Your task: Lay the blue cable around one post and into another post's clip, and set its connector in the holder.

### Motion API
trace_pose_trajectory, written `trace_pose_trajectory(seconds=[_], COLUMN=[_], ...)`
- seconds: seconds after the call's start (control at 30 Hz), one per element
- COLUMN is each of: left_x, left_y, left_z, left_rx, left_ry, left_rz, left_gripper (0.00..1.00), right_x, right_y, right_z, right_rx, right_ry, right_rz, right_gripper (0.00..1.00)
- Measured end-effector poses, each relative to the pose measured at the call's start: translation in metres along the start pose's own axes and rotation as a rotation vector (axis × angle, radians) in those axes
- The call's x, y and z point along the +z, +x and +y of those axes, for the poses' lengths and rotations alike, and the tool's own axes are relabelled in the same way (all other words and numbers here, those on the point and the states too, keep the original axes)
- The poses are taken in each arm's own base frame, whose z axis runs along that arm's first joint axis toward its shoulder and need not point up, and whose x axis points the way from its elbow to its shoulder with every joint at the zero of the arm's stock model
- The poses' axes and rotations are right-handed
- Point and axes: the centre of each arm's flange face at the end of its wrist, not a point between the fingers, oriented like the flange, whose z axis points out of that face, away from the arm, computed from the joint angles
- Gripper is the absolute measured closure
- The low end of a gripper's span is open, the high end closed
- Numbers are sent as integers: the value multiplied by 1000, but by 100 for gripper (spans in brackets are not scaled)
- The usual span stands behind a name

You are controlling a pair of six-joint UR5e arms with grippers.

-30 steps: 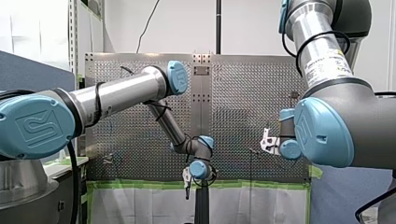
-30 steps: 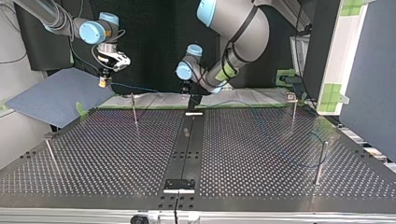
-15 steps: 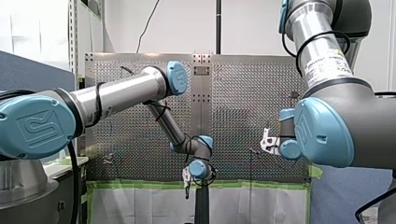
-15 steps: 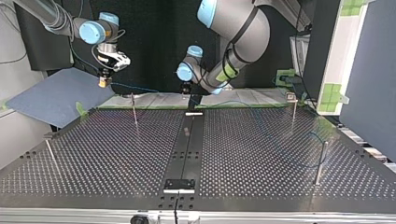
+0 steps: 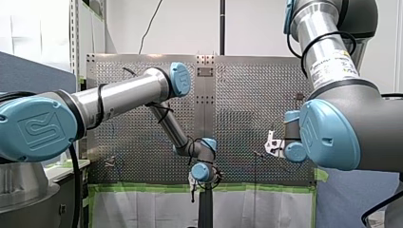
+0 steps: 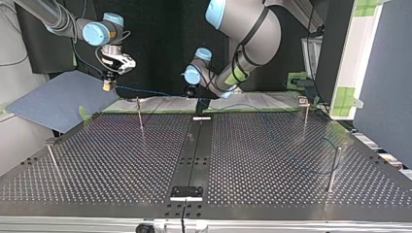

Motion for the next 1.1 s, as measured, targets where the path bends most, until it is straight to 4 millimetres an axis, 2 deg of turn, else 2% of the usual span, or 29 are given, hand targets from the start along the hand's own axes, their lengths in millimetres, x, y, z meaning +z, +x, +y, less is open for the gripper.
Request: trace_pose_trajectory(seconds=[0.5, 0.53, 0.57, 0.6, 0.63, 0.67, 0.7, 0.73, 0.77, 0.8, 0.87, 0.93, 1.0, 1.1], left_x=[-3, -3, -3, -3, -3, -4, -3, -3, -3, -3, -3, -4, -4, -3], left_y=[3, 3, 3, 3, 4, 4, 3, 4, 3, 3, 4, 4, 3, 3], left_z=[-6, -6, -6, -6, -6, -6, -6, -6, -6, -6, -6, -6, -5, -3], left_rx=[23, 27, 32, 39, 44, 49, 55, 58, 61, 64, 65, 65, 65, 64], left_ry=[8, 8, 9, 9, 9, 9, 9, 9, 9, 9, 9, 7, 0, -9], left_rz=[10, 10, 10, 10, 10, 10, 10, 10, 10, 10, 11, 11, 11, 9], left_gripper=[100, 97, 87, 87, 69, 56, 35, 35, 17, 17, 1, 1, 6, 9], right_x=[2, 2, 2, 2, 2, 2, 2, 2, 2, 2, 2, 2, 2, 2], right_y=[1, 1, 1, 1, 1, 1, 1, 1, 1, 1, 1, 1, 1, 1], right_z=[7, 7, 7, 7, 7, 7, 7, 7, 7, 7, 7, 7, 7, 7], right_rx=[2, 1, 1, 1, 1, 2, 2, 2, 2, 2, 2, 2, 2, 1], right_ry=[-13, -13, -13, -13, -13, -13, -13, -13, -13, -13, -13, -13, -13, -13], right_rz=[1, 1, 1, 1, 2, 3, 3, 3, 3, 3, 3, 3, 3, 4], right_gripper=[100, 100, 100, 100, 100, 100, 100, 100, 100, 100, 100, 100, 100, 100])
